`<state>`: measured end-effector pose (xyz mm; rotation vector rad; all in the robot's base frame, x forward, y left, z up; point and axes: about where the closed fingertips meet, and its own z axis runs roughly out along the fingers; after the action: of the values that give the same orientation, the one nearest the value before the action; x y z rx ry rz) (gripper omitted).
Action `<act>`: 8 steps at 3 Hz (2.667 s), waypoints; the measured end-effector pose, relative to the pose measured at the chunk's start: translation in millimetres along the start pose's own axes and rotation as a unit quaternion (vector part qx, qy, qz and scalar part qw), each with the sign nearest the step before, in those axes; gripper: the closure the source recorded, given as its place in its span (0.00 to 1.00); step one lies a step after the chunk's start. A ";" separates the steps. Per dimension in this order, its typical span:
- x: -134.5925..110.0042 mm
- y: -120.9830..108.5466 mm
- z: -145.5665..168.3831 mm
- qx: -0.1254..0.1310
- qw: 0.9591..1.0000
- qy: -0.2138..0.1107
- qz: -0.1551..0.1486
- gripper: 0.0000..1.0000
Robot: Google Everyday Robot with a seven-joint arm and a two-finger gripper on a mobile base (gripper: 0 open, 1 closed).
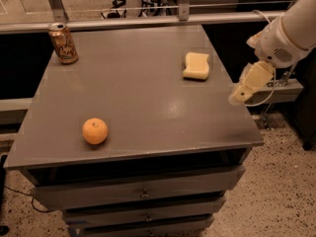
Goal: Pick sponge
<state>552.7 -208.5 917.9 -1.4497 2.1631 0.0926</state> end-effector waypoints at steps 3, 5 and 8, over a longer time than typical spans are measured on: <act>-43.9 -123.5 108.2 0.035 0.980 -0.154 0.117 0.00; -40.8 -112.7 140.1 -0.003 0.974 -0.155 0.164 0.00; -52.5 -88.6 147.4 -0.028 0.972 -0.181 0.150 0.64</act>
Offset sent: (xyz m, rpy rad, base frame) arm 0.2033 0.0103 -0.0463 0.4156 -0.1851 -0.2063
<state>702.4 -151.8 836.0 -1.0274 2.0648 0.4918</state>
